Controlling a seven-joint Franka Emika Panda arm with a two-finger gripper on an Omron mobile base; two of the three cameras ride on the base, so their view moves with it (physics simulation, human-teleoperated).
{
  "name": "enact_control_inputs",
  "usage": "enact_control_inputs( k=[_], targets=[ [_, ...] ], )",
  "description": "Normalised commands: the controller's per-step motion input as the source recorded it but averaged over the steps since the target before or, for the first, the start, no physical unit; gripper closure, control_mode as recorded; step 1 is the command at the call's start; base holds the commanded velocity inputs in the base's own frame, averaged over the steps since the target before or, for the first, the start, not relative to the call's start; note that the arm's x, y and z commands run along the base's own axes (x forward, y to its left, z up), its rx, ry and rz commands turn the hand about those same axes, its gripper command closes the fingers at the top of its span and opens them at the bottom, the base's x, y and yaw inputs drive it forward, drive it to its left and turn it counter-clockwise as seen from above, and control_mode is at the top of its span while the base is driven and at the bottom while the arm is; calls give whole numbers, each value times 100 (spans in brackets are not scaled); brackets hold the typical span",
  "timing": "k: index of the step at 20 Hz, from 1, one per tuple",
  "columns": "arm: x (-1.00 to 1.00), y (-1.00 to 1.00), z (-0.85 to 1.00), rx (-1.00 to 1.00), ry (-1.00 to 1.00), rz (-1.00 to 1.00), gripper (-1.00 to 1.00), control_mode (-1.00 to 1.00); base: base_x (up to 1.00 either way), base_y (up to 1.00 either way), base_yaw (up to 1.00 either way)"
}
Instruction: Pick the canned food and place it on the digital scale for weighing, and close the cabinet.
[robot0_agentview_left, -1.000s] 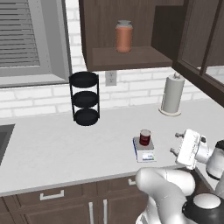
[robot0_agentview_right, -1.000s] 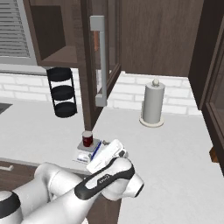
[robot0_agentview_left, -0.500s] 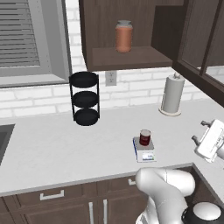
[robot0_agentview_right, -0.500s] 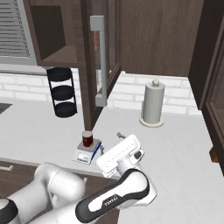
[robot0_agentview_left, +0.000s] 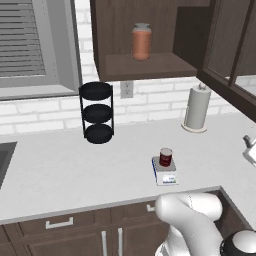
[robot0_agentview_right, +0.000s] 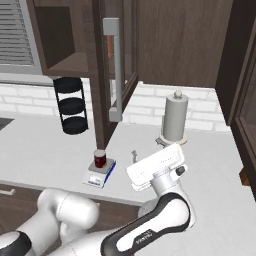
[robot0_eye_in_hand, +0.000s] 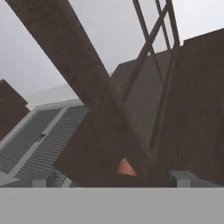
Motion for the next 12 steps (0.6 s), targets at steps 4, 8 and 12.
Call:
enact_control_inputs(
  k=[4, 8, 12],
  targets=[
    [0, -13, 66, 5, -7, -4, -100, -100, 0, 0, 0],
    [0, 1, 86, 0, -3, -8, -100, -100, 0, 0, 0],
    [0, 19, 100, -2, -4, -7, -100, -100, 0, 0, 0]
  ],
)
